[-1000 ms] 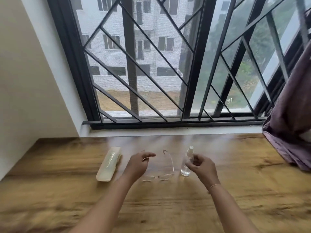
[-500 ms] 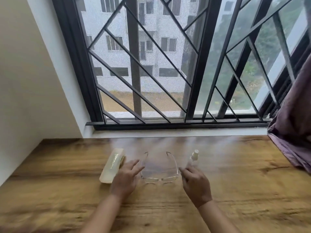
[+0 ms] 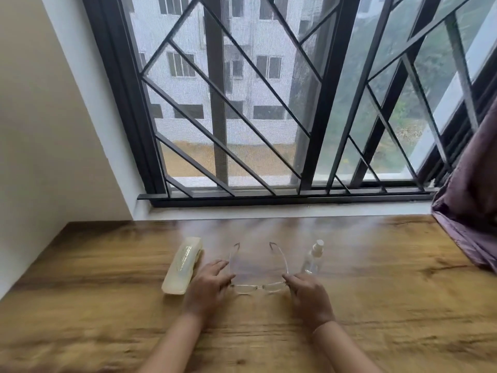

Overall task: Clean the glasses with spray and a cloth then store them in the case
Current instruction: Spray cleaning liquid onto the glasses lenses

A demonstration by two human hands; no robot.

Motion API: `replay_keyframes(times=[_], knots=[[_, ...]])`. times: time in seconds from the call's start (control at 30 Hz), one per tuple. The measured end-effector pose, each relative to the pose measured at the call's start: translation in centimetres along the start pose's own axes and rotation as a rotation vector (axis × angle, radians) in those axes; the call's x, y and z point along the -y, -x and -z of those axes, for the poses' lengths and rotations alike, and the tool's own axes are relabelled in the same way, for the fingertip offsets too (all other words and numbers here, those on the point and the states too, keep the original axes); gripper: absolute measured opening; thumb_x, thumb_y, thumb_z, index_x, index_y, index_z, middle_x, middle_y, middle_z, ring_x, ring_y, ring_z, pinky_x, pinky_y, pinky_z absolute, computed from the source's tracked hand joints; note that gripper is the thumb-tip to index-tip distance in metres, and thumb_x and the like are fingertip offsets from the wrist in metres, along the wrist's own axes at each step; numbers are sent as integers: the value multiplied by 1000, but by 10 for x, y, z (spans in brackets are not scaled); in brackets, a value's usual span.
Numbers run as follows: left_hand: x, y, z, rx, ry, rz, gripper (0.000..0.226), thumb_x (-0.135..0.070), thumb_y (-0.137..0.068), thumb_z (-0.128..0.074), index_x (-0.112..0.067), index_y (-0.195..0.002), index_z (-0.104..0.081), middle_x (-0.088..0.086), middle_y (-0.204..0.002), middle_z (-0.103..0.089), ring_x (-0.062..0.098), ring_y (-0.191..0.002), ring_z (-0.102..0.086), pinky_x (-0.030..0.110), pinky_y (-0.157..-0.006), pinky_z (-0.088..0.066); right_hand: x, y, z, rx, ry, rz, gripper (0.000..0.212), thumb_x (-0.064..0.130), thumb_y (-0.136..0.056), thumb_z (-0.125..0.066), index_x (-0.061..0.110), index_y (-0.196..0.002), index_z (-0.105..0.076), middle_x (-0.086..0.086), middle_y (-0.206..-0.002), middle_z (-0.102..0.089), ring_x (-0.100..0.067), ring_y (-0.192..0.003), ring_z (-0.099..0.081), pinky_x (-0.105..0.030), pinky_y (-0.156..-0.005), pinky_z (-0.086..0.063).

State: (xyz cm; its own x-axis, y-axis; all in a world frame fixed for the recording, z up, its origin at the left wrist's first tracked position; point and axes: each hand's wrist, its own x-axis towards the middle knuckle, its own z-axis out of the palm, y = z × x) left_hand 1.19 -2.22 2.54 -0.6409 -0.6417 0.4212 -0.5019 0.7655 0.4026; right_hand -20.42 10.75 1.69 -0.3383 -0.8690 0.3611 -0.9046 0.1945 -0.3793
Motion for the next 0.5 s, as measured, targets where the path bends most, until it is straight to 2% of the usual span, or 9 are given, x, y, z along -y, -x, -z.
replay_keyframes(times=[0.1,0.2,0.27,0.33,0.43,0.5], knots=[[-1,-1,5,-45,65,-1,21,-27,-74,-57,-23,-86,-74,2,-100,-72,19,-96,-66,31,-81,-55,8,-1,6,-101,-73,-7,25,6,-64,-64,17,-84,-75,2,-61,-68,-21,-52,-63,-23,-42,-46],[-5,-7,15,-132,164,24,26,-30,-78,-53,-22,-93,-72,-4,-101,-71,10,-95,-63,30,-91,-46,21,-8,20,-237,-173,-2,19,3,-70,-63,10,-84,-74,-3,-65,-71,-16,-56,-64,-25,-55,-49],[-9,-16,24,-175,226,78,21,-24,-79,-61,-20,-96,-72,-3,-99,-72,10,-90,-66,30,-83,-52,33,-19,32,-298,-235,-24,17,-4,-72,-65,7,-82,-74,-6,-70,-73,-14,-62,-66,-24,-63,-50],[-13,-29,34,-198,247,104,20,-8,-76,-69,-14,-94,-73,1,-92,-74,14,-84,-69,30,-77,-54,45,-31,45,-307,-287,-73,19,-8,-73,-64,6,-81,-74,-7,-73,-74,-14,-67,-66,-24,-70,-52],[-18,-46,48,-245,250,120,19,-6,-74,-70,-11,-92,-73,4,-84,-75,16,-79,-70,30,-72,-53,55,-50,57,-233,-371,-210,19,-1,-78,-60,9,-84,-75,-6,-74,-75,-18,-70,-68,-36,-77,-55],[-20,-54,55,-257,266,133,23,-5,-75,-70,-13,-97,-73,3,-81,-75,13,-78,-70,29,-71,-54,59,-59,64,-209,-396,-247,19,2,-79,-58,11,-80,-75,-3,-71,-74,-16,-62,-66,-42,-74,-55]])
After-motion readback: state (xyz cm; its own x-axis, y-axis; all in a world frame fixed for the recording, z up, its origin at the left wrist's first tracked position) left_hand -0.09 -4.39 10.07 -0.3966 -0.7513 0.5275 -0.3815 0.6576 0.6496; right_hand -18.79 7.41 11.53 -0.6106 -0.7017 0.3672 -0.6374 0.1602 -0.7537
